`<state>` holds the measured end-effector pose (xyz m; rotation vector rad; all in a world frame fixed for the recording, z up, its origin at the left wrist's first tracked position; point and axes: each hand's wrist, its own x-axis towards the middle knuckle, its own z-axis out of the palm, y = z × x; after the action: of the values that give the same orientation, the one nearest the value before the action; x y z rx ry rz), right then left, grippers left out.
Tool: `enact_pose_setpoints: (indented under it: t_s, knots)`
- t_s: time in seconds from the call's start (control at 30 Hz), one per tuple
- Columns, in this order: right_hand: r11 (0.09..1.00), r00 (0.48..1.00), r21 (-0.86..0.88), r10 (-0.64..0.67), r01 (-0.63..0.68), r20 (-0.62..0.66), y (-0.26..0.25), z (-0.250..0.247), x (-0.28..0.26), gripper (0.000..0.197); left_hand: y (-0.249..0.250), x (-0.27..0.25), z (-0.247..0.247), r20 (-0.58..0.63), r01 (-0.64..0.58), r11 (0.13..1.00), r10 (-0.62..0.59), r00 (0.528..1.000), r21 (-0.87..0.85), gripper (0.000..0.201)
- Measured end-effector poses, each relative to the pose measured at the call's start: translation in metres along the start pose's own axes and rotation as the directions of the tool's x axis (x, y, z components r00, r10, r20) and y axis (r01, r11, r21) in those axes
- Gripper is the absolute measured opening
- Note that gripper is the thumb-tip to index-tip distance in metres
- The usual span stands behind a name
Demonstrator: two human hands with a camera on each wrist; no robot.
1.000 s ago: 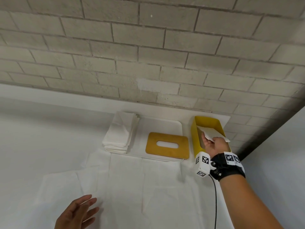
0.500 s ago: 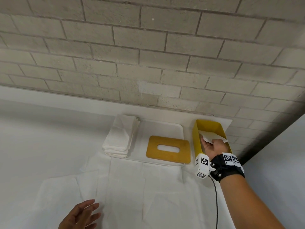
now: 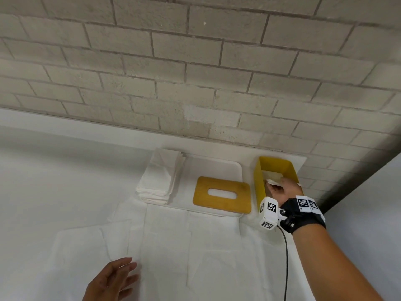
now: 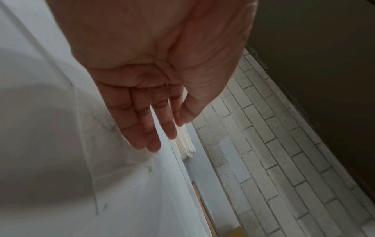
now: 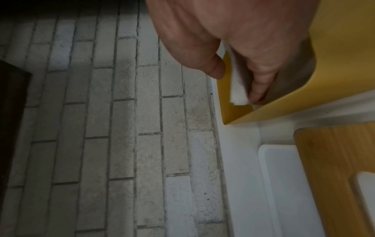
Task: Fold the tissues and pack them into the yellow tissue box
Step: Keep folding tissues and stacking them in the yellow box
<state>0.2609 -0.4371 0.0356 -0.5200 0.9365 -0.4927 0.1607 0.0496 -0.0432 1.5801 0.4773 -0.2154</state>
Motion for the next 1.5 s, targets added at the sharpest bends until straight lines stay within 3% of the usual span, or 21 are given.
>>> enact_pose_setpoints:
  t_s: [0.17, 0.3, 0.4, 0.43, 0.47, 0.5, 0.57, 0.6, 0.67, 0.83, 0.93, 1.0, 1.23, 1.33, 1.37, 1.43, 1.5]
  knots:
    - [0.987, 0.99, -0.138, 0.097, -0.083, 0.104, -0.013, -0.029, -0.057, 0.026, 0.008, -0.006, -0.004, 0.05, -0.051, 0.999, 0.05, 0.997, 0.005, 0.016]
    - [0.989, 0.99, -0.148, -0.006, 0.028, 0.142, 0.0, -0.083, -0.115, 0.012, -0.001, -0.012, -0.007, 0.081, -0.08, 0.995, 0.075, 0.994, 0.058, 0.017]
    - [0.888, 0.988, -0.454, -0.005, 0.075, 0.154, 0.03, -0.128, -0.135, 0.011, -0.004, -0.024, -0.005, 0.13, -0.13, 0.985, 0.115, 0.985, 0.111, 0.017]
    - [0.782, 0.986, -0.611, -0.024, 0.12, 0.163, 0.043, -0.143, -0.139, 0.015, -0.005, -0.028, -0.003, 0.15, -0.143, 0.982, 0.124, 0.981, 0.123, 0.017]
    - [0.619, 0.979, -0.763, -0.056, 0.188, 0.195, 0.055, -0.156, -0.143, 0.019, -0.004, -0.032, -0.001, 0.173, -0.156, 0.979, 0.132, 0.976, 0.132, 0.018]
    - [0.39, 0.962, -0.88, -0.089, 0.271, 0.257, 0.067, -0.168, -0.146, 0.022, -0.004, -0.036, 0.0, 0.196, -0.17, 0.975, 0.141, 0.971, 0.141, 0.018]
    - [-0.061, 0.911, -0.913, -0.068, 0.404, 0.408, 0.089, -0.185, -0.152, 0.031, -0.004, -0.041, 0.004, 0.242, -0.202, 0.963, 0.156, 0.958, 0.18, 0.018]
    - [-0.196, 0.892, -0.879, -0.039, 0.435, 0.45, 0.098, -0.19, -0.155, 0.038, -0.005, -0.043, 0.006, 0.267, -0.224, 0.952, 0.165, 0.949, 0.207, 0.018]
    - [-0.333, 0.881, -0.831, 0.001, 0.446, 0.473, 0.111, -0.193, -0.16, 0.052, -0.006, -0.048, 0.01, 0.326, -0.279, 0.926, 0.19, 0.926, 0.256, 0.019]
    - [-0.498, 0.857, -0.729, 0.057, 0.469, 0.513, 0.132, -0.171, -0.167, 0.066, 0.005, -0.053, 0.025, 0.495, -0.443, 0.819, 0.231, 0.837, 0.366, 0.026]
    - [-0.518, 0.828, -0.674, 0.135, 0.527, 0.544, 0.144, -0.159, -0.168, 0.065, 0.012, -0.056, 0.036, 0.575, -0.537, 0.744, 0.253, 0.778, 0.399, 0.027]
    - [-0.534, 0.817, -0.643, 0.179, 0.549, 0.548, 0.152, -0.152, -0.167, 0.068, 0.016, -0.058, 0.042, 0.579, -0.554, 0.729, 0.265, 0.771, 0.402, 0.026]
    - [-0.614, 0.834, -0.591, 0.228, 0.524, 0.502, 0.157, -0.127, -0.165, 0.054, 0.018, -0.051, 0.03, 0.484, -0.473, 0.788, 0.26, 0.836, 0.394, 0.027]
    - [-0.637, 0.807, -0.547, 0.217, 0.544, 0.55, 0.155, -0.125, -0.169, 0.023, 0.018, -0.047, 0.022, 0.454, -0.456, 0.796, 0.261, 0.852, 0.397, 0.028]
    - [-0.605, 0.801, -0.571, 0.205, 0.555, 0.562, 0.152, -0.124, -0.171, 0.012, 0.019, -0.047, 0.021, 0.452, -0.451, 0.798, 0.256, 0.854, 0.401, 0.028]
    - [-0.45, 0.788, -0.659, 0.206, 0.602, 0.58, 0.143, -0.123, -0.171, 0.034, 0.02, -0.047, 0.021, 0.454, -0.445, 0.802, 0.249, 0.856, 0.399, 0.027]
    - [-0.103, 0.772, -0.773, 0.224, 0.626, 0.595, 0.128, -0.119, -0.175, 0.043, 0.021, -0.047, 0.024, 0.451, -0.438, 0.82, 0.254, 0.855, 0.369, 0.022]
